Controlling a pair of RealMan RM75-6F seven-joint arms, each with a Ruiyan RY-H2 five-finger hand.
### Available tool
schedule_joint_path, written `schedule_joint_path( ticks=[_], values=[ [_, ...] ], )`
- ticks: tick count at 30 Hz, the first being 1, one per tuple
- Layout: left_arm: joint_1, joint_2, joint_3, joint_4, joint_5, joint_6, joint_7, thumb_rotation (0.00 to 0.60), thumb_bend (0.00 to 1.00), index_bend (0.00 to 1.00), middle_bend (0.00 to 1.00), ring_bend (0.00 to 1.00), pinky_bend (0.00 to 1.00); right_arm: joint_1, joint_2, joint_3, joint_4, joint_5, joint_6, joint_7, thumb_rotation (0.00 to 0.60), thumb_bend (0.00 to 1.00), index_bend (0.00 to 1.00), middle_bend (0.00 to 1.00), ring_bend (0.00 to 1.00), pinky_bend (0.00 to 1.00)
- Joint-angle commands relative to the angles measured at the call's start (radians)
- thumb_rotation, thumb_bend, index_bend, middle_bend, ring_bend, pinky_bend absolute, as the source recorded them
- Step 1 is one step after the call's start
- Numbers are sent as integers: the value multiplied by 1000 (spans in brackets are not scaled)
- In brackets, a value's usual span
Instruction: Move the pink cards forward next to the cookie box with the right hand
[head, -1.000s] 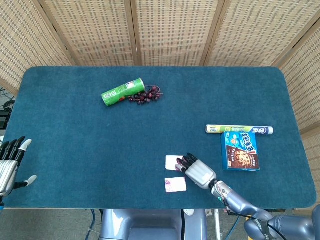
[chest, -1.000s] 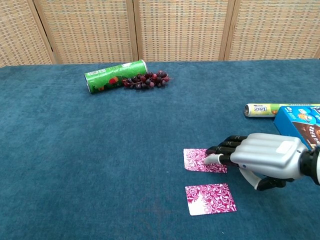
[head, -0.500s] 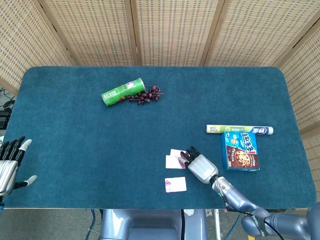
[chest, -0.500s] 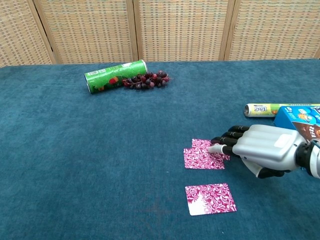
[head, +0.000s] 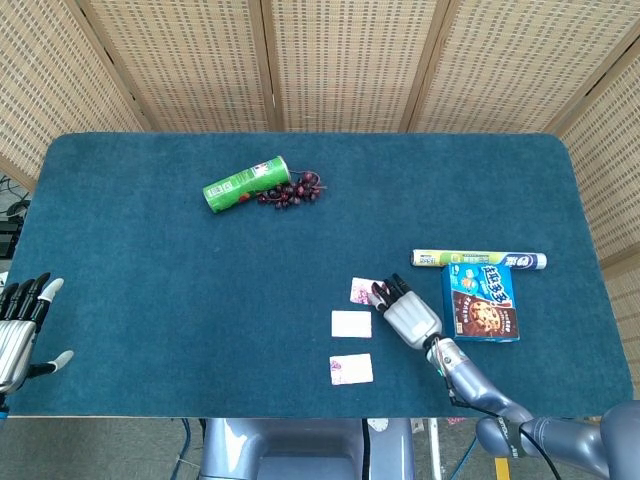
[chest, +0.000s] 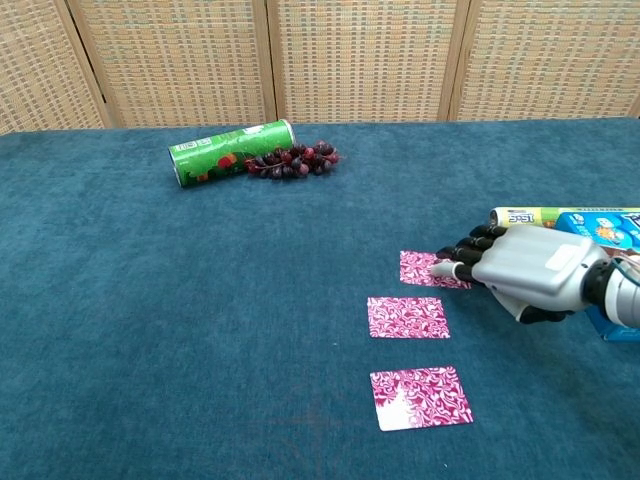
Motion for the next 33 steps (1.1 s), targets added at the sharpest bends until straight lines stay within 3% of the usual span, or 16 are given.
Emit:
schedule_joint_path(
  ticks=[1, 5, 7, 11, 12, 14, 20, 33],
  values=[
    [0, 0, 0, 0, 0, 0, 0, 600, 7, 0, 0, 0, 0, 3, 0, 15, -12, 22, 13, -9, 600, 1000, 60, 0, 0, 0],
    [0, 0, 0, 0, 0, 0, 0, 600, 7, 0, 0, 0, 0, 1, 20, 26, -66, 22, 27, 21, 600, 1000, 60, 0, 0, 0],
    [0, 0, 0, 0, 1, 0, 1, 600, 7, 0, 0, 0, 0, -2, 33, 33, -101, 19, 32, 54, 600, 929, 60, 0, 0, 0],
    [0, -1, 0, 0, 1, 1, 2, 600, 7, 0, 0, 0, 0, -5, 61, 63, -198, 33, 35, 145, 600, 425, 60, 0, 0, 0],
    [1, -1, 0, 1, 1, 1, 2, 600, 8, 0, 0, 0, 0, -5, 64, 68, -210, 36, 36, 155, 600, 331, 61, 0, 0, 0],
    [0, -1, 0, 0, 1, 1, 1, 600, 8, 0, 0, 0, 0, -4, 65, 77, -226, 40, 47, 168, 600, 241, 76, 0, 0, 0],
    [-1, 2, 2, 0, 2, -2, -4, 600, 7, 0, 0, 0, 0, -1, 40, 105, -247, 70, 86, 166, 600, 208, 157, 0, 0, 0],
    [-2, 6, 3, 0, 3, -7, -15, 600, 6, 0, 0, 0, 0, 75, -19, 146, -335, 413, 115, -14, 600, 260, 241, 0, 0, 0]
  ],
)
